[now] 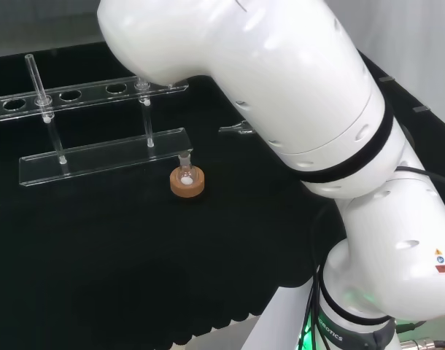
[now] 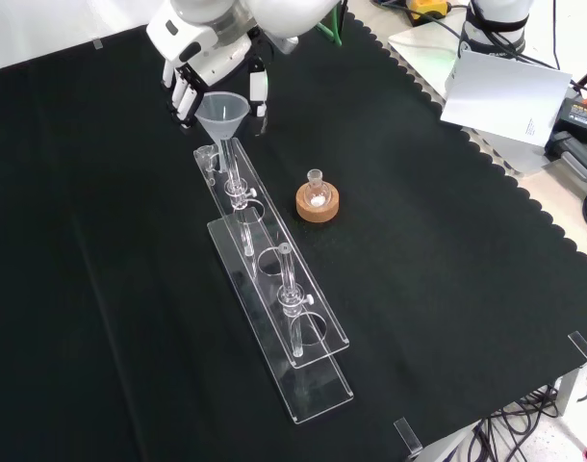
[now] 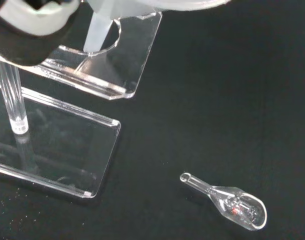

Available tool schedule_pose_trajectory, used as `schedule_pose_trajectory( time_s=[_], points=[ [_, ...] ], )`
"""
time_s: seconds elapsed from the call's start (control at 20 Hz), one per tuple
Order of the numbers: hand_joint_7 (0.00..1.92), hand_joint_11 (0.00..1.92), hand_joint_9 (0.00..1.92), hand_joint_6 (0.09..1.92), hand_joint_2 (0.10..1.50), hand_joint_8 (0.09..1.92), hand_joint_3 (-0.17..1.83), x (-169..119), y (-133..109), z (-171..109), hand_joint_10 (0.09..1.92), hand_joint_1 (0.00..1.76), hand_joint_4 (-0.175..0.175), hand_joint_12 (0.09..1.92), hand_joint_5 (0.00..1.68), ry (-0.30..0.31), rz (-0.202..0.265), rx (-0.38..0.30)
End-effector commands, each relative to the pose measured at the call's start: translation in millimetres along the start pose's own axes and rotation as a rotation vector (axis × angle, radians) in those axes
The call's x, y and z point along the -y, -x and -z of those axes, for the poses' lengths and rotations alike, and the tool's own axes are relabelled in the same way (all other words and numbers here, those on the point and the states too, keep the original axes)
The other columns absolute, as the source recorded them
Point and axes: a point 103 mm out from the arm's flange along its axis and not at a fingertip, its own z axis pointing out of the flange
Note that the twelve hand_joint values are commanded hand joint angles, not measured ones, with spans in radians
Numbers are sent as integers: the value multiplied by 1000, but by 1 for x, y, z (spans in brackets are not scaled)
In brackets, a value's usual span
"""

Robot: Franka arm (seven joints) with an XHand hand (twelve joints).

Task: Put the funnel back on the funnel stand.

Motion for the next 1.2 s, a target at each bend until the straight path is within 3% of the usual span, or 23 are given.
schedule_pose_trajectory(
  time_s=[0.05,0.3,0.55,0.7,1.2],
  points=[
    [723,793,1166,777,1076,702,-36,-6,-9,-7,187,826,0,1095,780,-36,3,-6],
    [516,667,971,711,1100,736,-148,-10,-14,-11,262,771,-27,1178,539,-47,13,-16],
    [211,449,589,246,1037,712,-175,-7,-12,-12,552,666,-38,1293,315,-57,31,-45],
    [112,367,452,97,977,689,-175,0,-8,-12,642,580,-34,1344,263,-65,32,-67],
    [45,308,342,87,858,678,-167,57,6,-1,698,433,-32,1395,231,0,7,-126]
  ],
)
